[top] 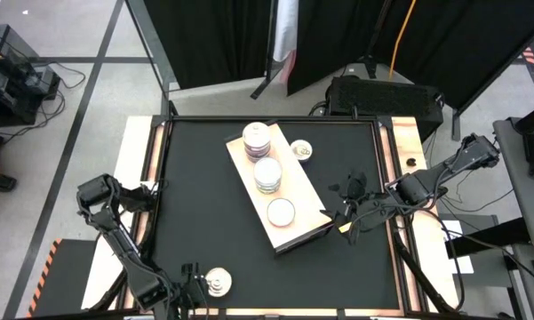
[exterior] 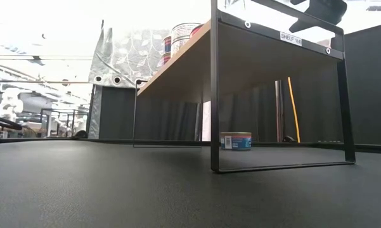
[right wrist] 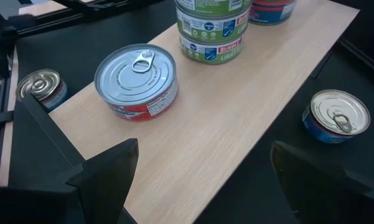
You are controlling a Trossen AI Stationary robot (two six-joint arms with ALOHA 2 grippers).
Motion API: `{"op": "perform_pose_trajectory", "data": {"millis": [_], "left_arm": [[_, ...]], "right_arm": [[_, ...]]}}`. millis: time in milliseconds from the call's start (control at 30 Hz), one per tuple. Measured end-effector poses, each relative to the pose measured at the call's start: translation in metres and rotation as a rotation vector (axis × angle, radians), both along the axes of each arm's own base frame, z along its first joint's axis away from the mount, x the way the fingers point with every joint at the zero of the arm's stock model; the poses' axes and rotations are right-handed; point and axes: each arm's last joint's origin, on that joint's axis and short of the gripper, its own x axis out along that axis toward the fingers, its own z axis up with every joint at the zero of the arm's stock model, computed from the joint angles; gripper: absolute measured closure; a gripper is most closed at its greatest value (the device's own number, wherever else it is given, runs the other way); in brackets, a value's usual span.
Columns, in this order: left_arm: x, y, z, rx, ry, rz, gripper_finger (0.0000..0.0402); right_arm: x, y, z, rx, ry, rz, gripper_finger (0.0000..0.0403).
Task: Stack canned seafood by type on shelf
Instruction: Stack the blue pink tuna can on top of the blue pink tuna cans on the shelf
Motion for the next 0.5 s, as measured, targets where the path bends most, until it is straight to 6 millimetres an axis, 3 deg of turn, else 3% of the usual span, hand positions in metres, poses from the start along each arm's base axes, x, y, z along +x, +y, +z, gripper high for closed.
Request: {"op": "perform_pose_trajectory", "data": {"millis": [500], "left_arm": [[0.009, 0.011, -0.009, 0.045, 0.119, 0.052, 0.0396]], "right_arm": [[0.000, 0.000, 0.000, -0.003, 0.002, 0.005, 0.0044]]}}
